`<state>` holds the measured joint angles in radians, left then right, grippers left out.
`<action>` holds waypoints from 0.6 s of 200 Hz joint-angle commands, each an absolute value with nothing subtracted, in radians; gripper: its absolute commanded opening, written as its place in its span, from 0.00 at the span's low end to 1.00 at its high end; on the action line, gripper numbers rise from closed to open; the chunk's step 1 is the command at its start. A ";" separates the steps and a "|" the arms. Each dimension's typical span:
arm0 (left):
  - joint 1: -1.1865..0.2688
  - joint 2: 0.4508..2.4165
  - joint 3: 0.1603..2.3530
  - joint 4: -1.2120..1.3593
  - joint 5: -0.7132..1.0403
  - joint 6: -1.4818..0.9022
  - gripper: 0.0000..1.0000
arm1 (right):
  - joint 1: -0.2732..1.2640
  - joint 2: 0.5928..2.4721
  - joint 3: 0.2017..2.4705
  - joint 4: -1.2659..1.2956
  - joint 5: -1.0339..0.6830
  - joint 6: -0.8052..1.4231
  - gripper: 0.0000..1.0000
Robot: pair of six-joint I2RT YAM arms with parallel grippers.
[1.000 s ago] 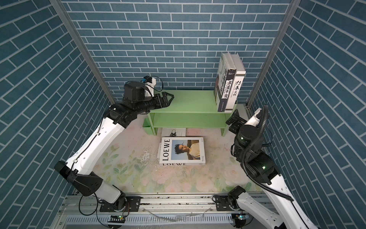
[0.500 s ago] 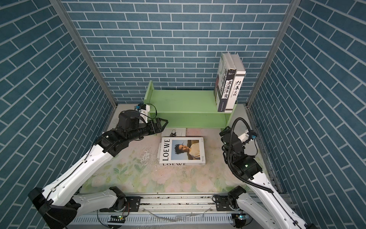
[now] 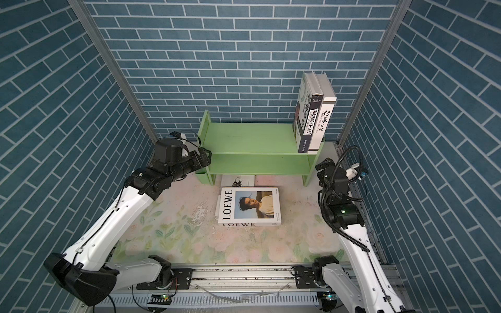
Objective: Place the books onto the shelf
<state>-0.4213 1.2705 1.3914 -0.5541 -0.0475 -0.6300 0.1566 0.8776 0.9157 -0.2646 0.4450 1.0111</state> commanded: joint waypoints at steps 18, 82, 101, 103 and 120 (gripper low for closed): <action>-0.379 1.352 1.442 -0.482 -0.015 -0.535 0.96 | -0.024 0.972 0.989 -0.165 0.202 0.984 0.98; -0.356 1.482 1.511 -0.380 -0.061 -0.485 0.79 | -0.168 1.249 1.111 -0.031 -0.060 1.003 0.98; -0.356 1.507 1.517 -0.356 -0.070 -0.480 0.71 | -0.184 1.301 1.120 0.028 -0.081 1.016 0.98; -0.356 1.508 1.517 -0.355 -0.073 -0.482 0.70 | -0.187 1.307 1.121 0.035 -0.081 1.019 0.98; -0.356 1.526 1.525 -0.351 -0.089 -0.484 0.63 | -0.212 1.363 1.144 0.071 -0.155 1.040 0.98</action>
<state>-0.3630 1.5063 1.4933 -0.3866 -0.0582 -0.4995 -0.1799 1.3144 1.0981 -0.0277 -0.0441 1.0088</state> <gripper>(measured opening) 0.668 0.984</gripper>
